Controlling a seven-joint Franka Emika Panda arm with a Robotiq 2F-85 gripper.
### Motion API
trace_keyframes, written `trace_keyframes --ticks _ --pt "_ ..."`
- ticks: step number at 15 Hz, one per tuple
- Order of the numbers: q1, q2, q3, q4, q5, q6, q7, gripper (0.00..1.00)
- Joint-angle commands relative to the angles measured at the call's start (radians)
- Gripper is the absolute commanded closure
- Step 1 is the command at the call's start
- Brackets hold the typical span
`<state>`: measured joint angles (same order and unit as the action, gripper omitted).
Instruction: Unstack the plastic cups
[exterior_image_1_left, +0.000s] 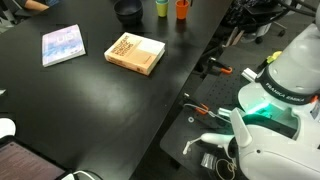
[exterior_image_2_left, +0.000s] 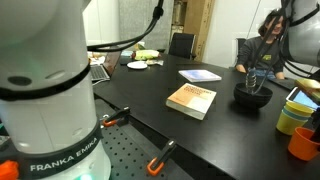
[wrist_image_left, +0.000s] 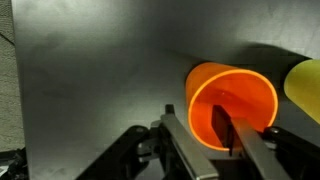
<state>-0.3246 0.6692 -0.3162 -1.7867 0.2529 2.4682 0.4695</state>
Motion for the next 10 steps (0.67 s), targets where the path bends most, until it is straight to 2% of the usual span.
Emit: trace_keyframes --ticks 1,4,5,10 --pt "0.084 -0.087 -0.074 -0.036 -0.082 -0.033 0.089 0.24" --pt "0.113 -0.105 -0.081 0.020 -0.133 -0.078 0.115 0.03" --pt "0.114 -0.104 -0.073 0.041 -0.140 -0.095 0.119 0.00" --pt "0.086 -0.005 -0.019 0.210 -0.100 -0.177 0.165 0.00"
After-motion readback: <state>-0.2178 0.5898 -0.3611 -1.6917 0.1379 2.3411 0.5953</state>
